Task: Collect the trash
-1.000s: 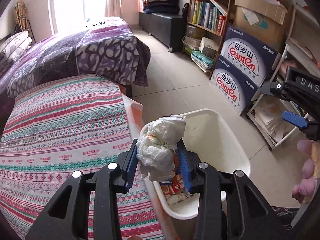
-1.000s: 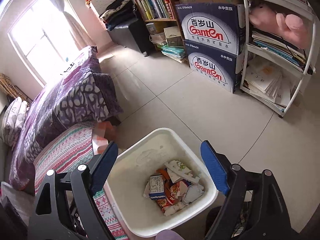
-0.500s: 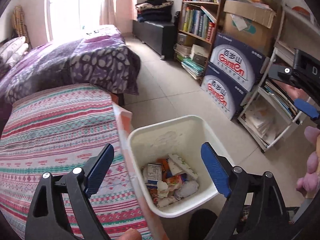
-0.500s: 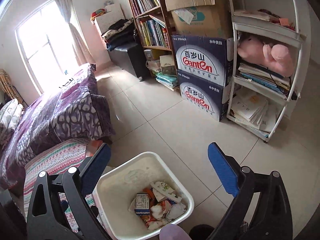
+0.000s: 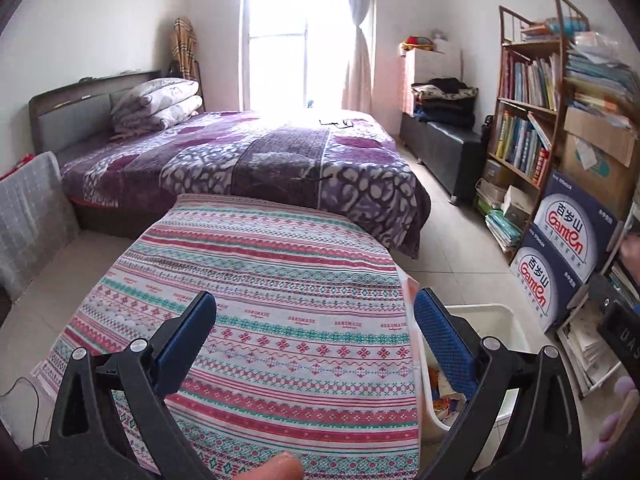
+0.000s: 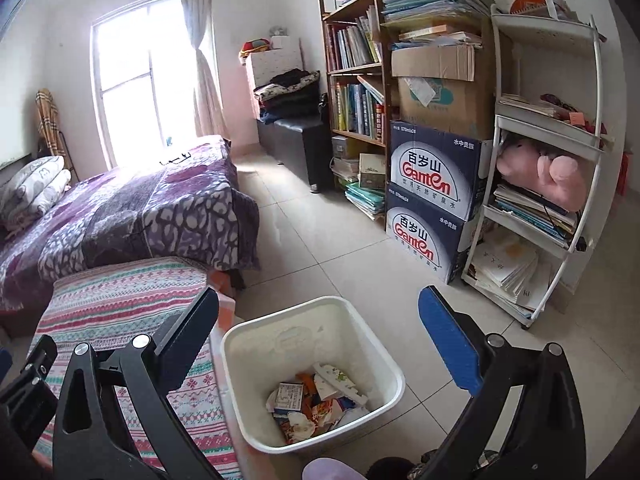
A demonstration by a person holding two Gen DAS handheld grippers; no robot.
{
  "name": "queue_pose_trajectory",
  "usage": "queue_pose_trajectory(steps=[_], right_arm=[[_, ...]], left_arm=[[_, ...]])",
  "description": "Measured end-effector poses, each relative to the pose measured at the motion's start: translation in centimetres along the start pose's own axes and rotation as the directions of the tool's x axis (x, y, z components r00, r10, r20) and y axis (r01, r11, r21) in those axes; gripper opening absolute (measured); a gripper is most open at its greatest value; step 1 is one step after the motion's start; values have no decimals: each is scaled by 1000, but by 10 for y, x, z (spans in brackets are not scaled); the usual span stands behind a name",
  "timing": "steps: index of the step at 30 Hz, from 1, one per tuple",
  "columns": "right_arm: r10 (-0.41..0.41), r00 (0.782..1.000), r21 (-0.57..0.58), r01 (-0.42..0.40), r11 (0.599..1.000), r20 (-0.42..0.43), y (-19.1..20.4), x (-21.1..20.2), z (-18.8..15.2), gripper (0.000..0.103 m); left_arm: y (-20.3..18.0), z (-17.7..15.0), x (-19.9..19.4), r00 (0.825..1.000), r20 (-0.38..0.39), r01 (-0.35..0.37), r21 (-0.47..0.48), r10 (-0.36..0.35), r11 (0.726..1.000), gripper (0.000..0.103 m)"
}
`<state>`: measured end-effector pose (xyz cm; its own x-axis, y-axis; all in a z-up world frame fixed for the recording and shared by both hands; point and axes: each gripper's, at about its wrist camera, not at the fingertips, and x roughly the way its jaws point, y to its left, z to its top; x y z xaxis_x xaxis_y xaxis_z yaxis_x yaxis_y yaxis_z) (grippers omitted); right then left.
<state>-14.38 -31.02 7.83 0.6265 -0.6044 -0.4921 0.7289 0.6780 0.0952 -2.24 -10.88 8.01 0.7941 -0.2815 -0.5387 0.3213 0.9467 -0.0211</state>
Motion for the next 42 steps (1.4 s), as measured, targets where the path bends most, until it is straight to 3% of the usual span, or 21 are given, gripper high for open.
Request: queue_pose_trajectory(steps=[4,11,19,42], right_arm=[[39,999,-47,-40,998,-7,21,-13,-12,96],[101,995,-95,-103,990,-17,45,-23,-26,96],[94,995,-134,-91,987,14,60,-23,-32,96],[120,991,-165,-127,978,-52,68,-12,-38,96]], left_arm=[[24,-2,-18,999,11,-37,-24,37,999,96],[45,-8,-28,1000,9,-29,-53,30,998,96],[42,-15,-18,998,-10,-57,-20,57,998,96],[37,-22,-4,995,-81,-60,-7,59,998,96]])
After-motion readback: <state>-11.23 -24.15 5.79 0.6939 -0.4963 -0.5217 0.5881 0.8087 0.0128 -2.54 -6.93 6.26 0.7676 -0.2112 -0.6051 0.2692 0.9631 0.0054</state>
